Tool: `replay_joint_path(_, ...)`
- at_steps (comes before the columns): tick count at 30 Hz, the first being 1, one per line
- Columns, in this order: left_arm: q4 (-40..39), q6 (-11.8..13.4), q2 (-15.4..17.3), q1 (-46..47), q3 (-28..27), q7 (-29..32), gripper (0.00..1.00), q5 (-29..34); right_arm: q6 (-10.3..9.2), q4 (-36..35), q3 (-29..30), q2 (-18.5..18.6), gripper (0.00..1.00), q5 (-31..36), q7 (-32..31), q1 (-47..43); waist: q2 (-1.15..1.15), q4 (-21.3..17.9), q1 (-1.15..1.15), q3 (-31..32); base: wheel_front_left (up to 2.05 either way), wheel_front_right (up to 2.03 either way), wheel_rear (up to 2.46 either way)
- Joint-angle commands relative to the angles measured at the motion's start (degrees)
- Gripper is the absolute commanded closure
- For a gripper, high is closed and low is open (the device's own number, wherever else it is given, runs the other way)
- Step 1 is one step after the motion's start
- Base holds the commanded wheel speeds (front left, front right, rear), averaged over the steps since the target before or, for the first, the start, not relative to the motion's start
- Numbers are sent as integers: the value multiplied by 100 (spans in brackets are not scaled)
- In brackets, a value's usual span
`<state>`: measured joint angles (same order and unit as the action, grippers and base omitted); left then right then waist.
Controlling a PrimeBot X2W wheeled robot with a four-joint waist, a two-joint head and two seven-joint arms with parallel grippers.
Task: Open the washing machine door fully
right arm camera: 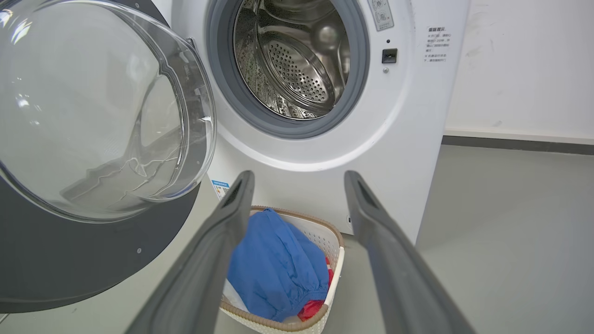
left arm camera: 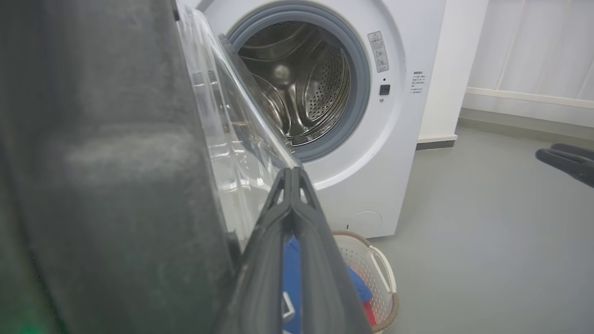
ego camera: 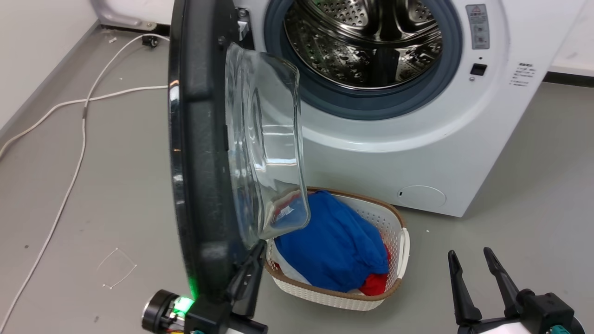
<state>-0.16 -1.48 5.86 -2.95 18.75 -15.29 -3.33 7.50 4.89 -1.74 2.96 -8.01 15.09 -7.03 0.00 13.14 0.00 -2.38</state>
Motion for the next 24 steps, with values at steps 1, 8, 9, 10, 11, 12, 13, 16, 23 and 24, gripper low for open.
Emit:
replay_joint_path(1,16,70,62,-22,-131,23,100,-28,-1,4,-9,-16,0,31,10,8,0,63,0,-29,0,0,0)
replay_joint_path(8,-12,226,74,-222,-623,21,100,-116,-1,28,14,-16,0,35,10,34,0,216,0,-82,0,0,0)
replay_joint_path(9,-6,239,86,-243,-697,21,100,-131,-1,30,15,-15,0,38,10,41,0,235,0,-95,0,0,0)
replay_joint_path(10,1,258,102,-253,-786,21,100,-140,-1,32,16,-15,0,44,10,50,0,254,0,-110,0,0,0)
replay_joint_path(11,11,268,119,-250,-869,21,100,-150,-1,35,19,-15,0,46,10,60,0,269,0,-126,0,0,0)
replay_joint_path(12,26,282,137,-245,-960,21,100,-151,-1,38,17,-15,0,50,10,72,0,281,0,-141,0,0,0)
replay_joint_path(13,41,292,157,-229,-1054,21,100,-161,-1,37,21,-15,0,59,10,83,0,291,0,-160,0,0,0)
replay_joint_path(16,126,348,206,-169,-1405,21,100,-233,-1,31,21,-15,0,75,10,129,0,299,0,-220,0,0,0)
replay_joint_path(23,376,381,253,66,-2274,21,100,-427,-1,36,50,-15,0,167,10,262,0,250,0,-442,0,0,0)
replay_joint_path(24,390,399,232,89,-2356,20,100,-435,-1,38,59,-15,0,168,10,275,0,241,0,-466,0,0,0)
